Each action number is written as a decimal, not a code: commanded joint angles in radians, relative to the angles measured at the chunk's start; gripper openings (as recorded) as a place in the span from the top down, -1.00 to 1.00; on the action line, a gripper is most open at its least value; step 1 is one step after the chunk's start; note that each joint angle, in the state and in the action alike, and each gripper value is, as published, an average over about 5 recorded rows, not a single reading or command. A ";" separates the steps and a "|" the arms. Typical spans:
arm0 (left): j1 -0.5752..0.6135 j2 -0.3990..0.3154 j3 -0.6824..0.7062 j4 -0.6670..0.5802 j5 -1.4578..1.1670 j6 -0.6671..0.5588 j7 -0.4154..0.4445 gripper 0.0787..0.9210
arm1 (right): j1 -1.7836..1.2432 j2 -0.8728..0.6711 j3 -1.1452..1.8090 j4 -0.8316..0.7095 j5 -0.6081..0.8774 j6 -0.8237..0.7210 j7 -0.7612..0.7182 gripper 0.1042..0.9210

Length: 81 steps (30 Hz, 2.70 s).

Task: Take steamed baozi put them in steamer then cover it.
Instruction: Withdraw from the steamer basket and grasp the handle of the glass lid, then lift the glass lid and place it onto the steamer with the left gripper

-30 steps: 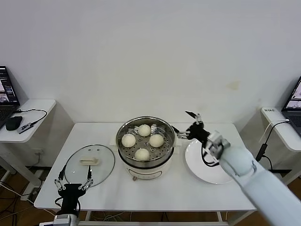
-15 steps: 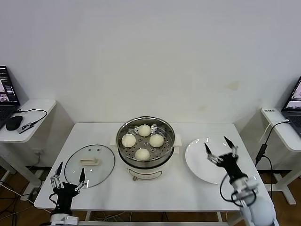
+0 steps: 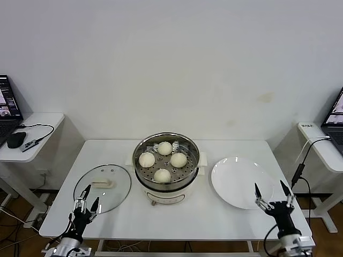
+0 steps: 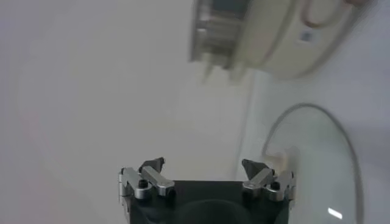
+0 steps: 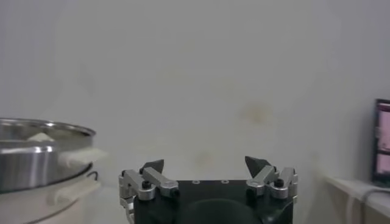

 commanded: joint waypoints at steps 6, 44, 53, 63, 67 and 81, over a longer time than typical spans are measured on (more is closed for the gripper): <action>-0.281 0.068 0.065 0.252 0.160 -0.009 0.018 -0.77 | -0.081 0.084 0.059 0.009 -0.020 0.052 -0.006 -0.76; -0.546 0.060 0.197 0.527 0.121 -0.007 0.050 -0.74 | -0.063 0.111 0.059 -0.028 -0.030 0.047 -0.011 -0.76; -0.531 0.059 0.197 0.529 0.096 0.006 0.051 -0.18 | -0.057 0.112 0.058 -0.033 -0.030 0.047 -0.012 -0.76; -0.466 0.072 0.169 0.428 0.055 0.017 0.033 0.52 | -0.061 0.110 0.052 -0.021 -0.033 0.045 -0.014 -0.76; -0.397 0.091 0.119 0.307 0.036 0.057 0.042 0.77 | -0.064 0.107 0.048 -0.014 -0.034 0.044 -0.015 -0.76; -0.166 0.125 -0.042 -0.238 -0.069 0.348 0.270 0.86 | -0.058 0.092 0.002 -0.007 -0.084 0.044 -0.017 -0.76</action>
